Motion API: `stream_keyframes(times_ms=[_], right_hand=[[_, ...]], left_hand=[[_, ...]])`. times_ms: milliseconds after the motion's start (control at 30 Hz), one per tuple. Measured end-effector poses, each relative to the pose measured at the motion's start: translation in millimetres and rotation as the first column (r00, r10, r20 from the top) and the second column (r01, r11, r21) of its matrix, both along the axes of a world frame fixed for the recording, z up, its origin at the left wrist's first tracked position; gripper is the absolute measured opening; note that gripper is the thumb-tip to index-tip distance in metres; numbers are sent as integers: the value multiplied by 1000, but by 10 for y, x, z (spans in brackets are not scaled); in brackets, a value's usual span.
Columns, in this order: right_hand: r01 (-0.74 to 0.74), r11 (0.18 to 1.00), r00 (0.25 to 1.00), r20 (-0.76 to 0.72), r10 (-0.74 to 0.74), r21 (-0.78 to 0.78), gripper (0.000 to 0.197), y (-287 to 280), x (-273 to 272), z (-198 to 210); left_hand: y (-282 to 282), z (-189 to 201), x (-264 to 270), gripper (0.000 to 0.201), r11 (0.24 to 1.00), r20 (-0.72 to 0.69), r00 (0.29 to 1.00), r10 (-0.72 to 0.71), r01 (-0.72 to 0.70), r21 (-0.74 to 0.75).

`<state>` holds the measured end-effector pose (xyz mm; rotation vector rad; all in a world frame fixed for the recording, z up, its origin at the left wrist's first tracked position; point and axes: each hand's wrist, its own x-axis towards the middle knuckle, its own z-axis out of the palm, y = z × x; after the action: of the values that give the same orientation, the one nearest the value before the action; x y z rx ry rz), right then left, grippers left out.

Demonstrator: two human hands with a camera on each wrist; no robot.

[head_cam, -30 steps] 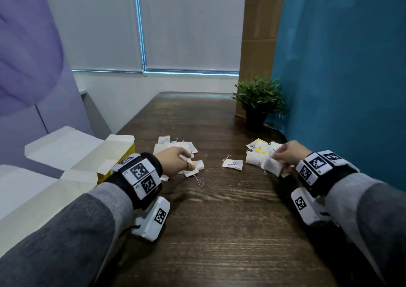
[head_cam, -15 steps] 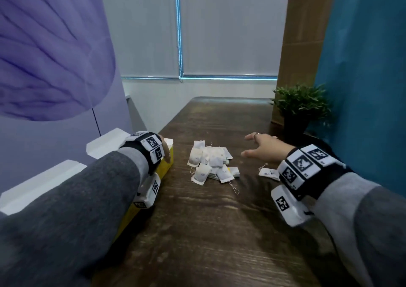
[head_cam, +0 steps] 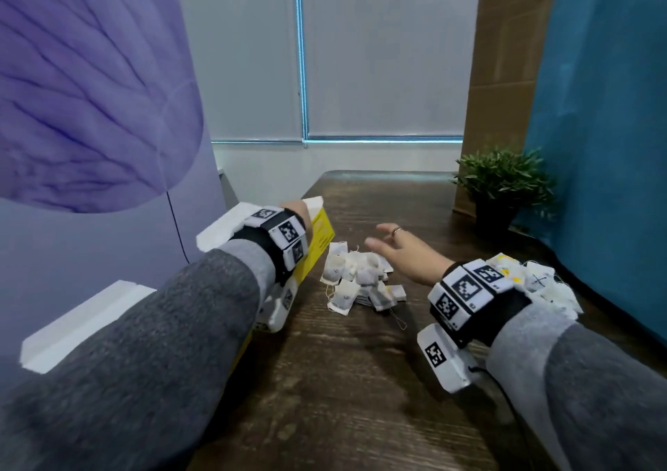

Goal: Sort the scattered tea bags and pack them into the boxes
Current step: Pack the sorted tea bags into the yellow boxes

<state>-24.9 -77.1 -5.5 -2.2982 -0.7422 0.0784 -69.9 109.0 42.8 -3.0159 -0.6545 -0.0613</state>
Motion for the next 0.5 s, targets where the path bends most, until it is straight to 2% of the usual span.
stream_keyframes(times_ms=[100,133,200,267,300,367,433,500], right_hand=[[73,931,996,28,-89,356,47,-171,-53,198],[113,887,993,-13,-120,448,45,-253,-64,269],[218,798,970,-213,-115,562,43,-448,-123,402],[275,753,924,-381,-34,598,43,-687,-216,494],[257,759,915,-403,7,598,48,-809,-264,523],[179,780,916,-392,91,599,56,-1021,-352,534],[143,783,921,-371,118,605,47,-1163,-433,508],[203,731,918,-387,90,652,36,-1264,-464,448]], left_hand=[[-312,191,-172,41,978,205,974,-94,129,-167],[-453,238,-242,42,965,242,960,-141,188,-183],[-714,274,-362,43,942,283,927,-245,297,-157],[-1001,266,-494,47,915,351,874,-337,392,-96],[-1138,248,-562,49,900,368,849,-378,431,-70],[-1367,198,-663,48,853,376,792,-481,522,-8],[-1509,135,-751,45,797,370,733,-571,603,33],[-1518,45,-803,40,740,440,648,-622,671,58]])
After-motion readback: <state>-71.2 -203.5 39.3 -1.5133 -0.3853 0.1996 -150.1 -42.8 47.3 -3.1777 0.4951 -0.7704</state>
